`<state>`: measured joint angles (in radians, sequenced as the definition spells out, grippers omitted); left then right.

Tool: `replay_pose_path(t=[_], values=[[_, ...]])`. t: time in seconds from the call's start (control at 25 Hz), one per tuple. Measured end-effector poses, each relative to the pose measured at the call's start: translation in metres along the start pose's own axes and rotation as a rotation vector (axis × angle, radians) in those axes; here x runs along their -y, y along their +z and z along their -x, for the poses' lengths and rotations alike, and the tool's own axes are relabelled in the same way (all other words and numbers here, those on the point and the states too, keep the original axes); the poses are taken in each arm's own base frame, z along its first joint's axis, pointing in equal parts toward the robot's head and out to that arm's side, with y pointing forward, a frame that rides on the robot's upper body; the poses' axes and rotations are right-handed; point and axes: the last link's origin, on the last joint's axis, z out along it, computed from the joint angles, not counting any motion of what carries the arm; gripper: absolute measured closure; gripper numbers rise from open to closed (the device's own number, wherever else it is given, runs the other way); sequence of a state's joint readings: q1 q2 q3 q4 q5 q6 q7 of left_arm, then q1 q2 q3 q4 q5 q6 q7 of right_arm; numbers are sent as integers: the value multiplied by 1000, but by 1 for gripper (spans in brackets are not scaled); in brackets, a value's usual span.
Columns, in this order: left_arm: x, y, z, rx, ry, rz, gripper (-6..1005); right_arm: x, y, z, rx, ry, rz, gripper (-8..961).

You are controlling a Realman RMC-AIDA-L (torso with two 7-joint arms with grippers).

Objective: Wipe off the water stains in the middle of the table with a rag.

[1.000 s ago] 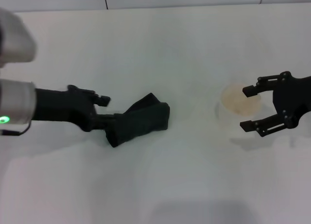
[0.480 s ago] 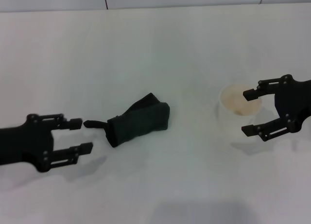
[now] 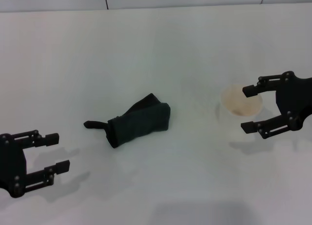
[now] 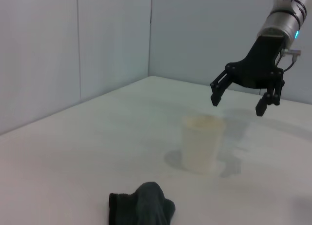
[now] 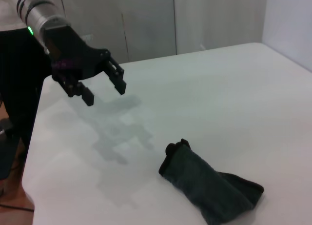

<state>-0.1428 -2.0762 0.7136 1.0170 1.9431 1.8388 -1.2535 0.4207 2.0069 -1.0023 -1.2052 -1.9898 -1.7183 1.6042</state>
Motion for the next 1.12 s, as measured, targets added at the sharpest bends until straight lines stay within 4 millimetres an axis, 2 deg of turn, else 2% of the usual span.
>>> replay_pose_path(t=[0.4,1.12], values=[[0,-1,1,10,3,7,387,3,-7,-3,22,14,-39,83],[10,15,-11,71,8,82,394,2,-6,-5,28,30,-43,83]])
